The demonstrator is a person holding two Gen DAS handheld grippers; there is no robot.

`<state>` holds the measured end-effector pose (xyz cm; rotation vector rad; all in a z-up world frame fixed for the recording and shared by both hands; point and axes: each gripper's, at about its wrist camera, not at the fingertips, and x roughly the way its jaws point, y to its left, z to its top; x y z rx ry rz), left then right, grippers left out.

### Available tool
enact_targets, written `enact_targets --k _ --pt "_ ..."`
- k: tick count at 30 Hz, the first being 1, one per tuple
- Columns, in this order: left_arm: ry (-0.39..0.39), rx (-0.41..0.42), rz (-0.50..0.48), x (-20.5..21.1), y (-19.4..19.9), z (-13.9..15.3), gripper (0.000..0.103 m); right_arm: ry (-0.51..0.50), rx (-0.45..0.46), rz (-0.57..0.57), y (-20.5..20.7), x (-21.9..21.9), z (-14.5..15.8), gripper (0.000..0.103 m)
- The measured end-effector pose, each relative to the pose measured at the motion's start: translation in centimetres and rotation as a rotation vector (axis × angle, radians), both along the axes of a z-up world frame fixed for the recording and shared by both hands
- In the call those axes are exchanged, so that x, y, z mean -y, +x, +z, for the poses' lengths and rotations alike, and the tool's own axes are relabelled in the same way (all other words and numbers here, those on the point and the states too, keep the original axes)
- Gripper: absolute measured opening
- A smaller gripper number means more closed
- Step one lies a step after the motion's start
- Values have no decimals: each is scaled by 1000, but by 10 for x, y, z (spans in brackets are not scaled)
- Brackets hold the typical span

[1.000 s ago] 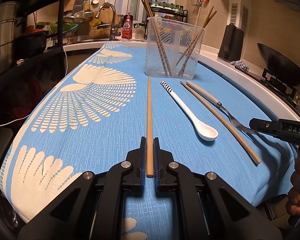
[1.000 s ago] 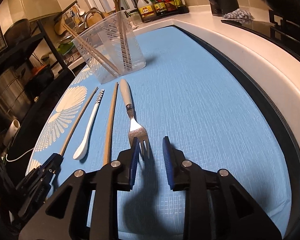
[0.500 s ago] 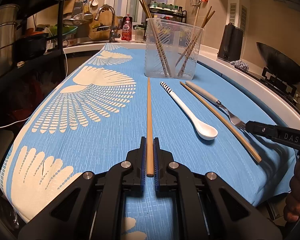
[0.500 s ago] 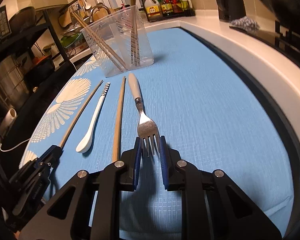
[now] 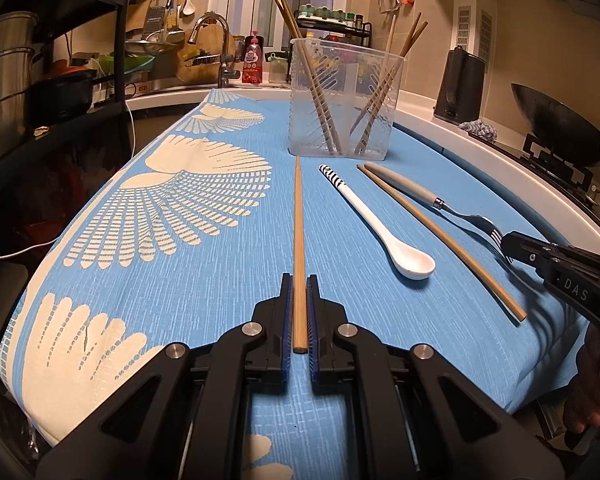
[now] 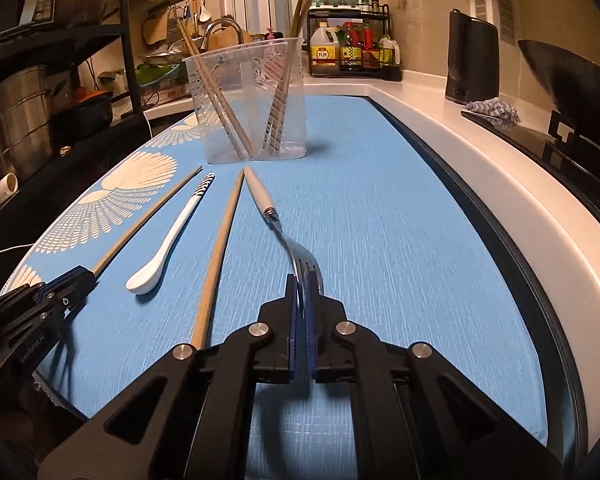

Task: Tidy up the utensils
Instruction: 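Close the right tool on the metal fork while the left tool holds its chopstick, then hold the chopstick in the left tool and the fork in the right tool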

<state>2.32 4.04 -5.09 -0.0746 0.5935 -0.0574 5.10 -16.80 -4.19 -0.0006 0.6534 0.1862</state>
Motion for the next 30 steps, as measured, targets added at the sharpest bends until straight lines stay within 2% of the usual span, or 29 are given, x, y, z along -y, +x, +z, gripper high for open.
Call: enact_targets --k 6,10,13,20,25,30 --pt "0 3 2 0 0 0 7 -35 7 -24 3 2 0 8" --pt "2 8 3 1 -1 0 7 -23 -3 -29 5 5 -3 7" --pt "2 15 7 1 -1 0 7 -26 4 -28 3 4 -2 2" --pt "41 40 23 2 -8 -1 7 -31 12 -102 -2 8 -1 1" --pt "20 39 22 -2 -9 0 7 -28 3 -75 -5 4 -3 7" --pt "18 37 23 -2 -11 0 7 -27 -5 -80 -1 7 -3 7"
